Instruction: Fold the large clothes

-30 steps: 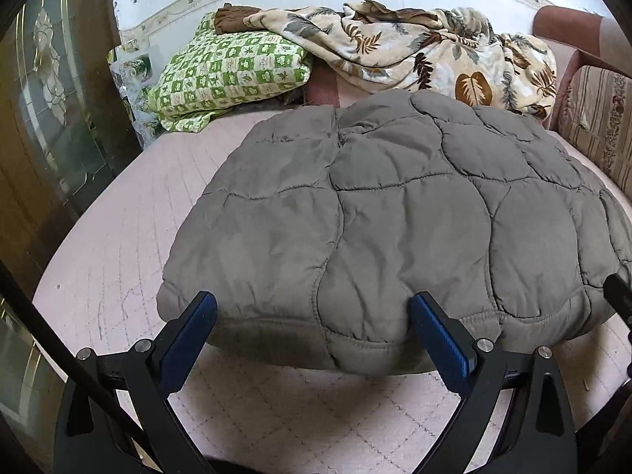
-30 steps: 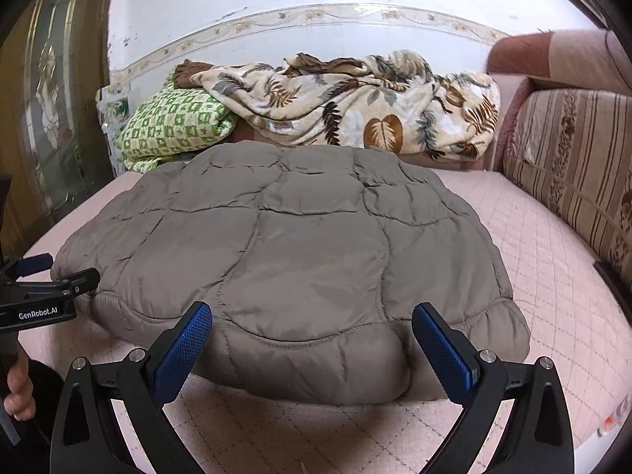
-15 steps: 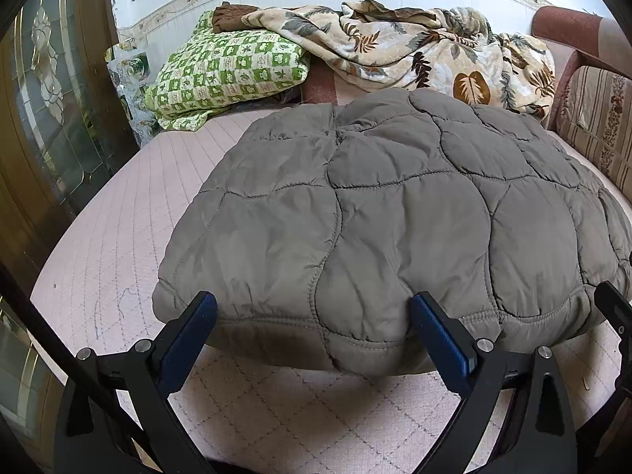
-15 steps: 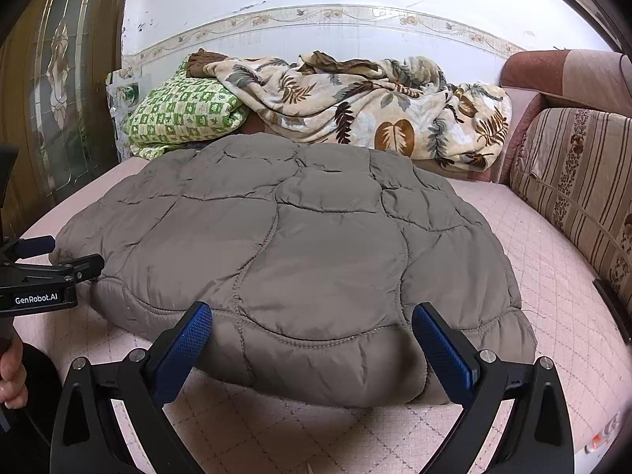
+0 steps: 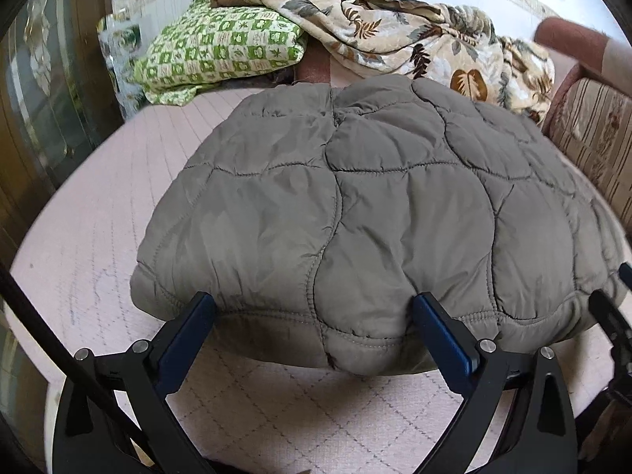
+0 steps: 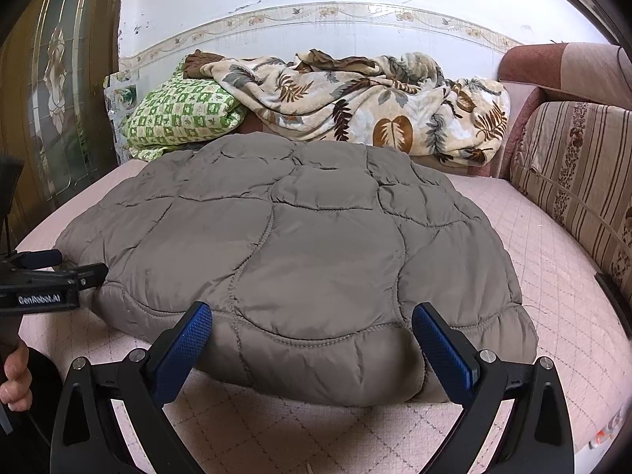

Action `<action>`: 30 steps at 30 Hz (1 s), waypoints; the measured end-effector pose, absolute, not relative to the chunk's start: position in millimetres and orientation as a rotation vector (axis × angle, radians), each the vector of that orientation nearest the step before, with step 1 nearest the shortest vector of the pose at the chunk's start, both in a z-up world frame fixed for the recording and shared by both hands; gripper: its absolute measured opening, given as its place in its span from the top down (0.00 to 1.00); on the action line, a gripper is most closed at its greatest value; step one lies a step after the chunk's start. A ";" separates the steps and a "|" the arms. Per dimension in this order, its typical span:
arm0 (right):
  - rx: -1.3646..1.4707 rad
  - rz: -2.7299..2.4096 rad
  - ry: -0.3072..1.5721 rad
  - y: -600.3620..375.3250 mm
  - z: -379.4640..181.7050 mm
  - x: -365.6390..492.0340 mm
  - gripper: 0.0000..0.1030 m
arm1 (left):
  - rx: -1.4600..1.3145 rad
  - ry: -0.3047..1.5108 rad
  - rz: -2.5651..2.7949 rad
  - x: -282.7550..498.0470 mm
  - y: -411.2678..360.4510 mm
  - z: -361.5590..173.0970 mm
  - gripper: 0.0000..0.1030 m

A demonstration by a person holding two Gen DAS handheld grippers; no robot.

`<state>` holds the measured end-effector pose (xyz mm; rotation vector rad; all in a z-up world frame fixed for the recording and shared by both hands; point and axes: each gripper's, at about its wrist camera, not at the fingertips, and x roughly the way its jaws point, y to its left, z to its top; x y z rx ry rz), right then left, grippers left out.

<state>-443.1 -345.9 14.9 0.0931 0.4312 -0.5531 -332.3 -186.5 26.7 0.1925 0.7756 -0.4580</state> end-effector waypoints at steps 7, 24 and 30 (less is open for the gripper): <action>0.094 -0.563 0.424 -347.1 15.2 -444.2 0.01 | 0.192 0.771 -0.472 -335.9 -185.7 31.0 0.03; 0.092 -0.565 0.204 -278.0 50.4 -518.4 0.01 | 0.299 0.544 -0.454 -437.5 -171.9 111.1 0.03; 0.066 -0.555 0.237 -274.5 43.5 -507.7 0.01 | 0.408 0.574 -0.409 -436.5 -184.9 88.5 0.03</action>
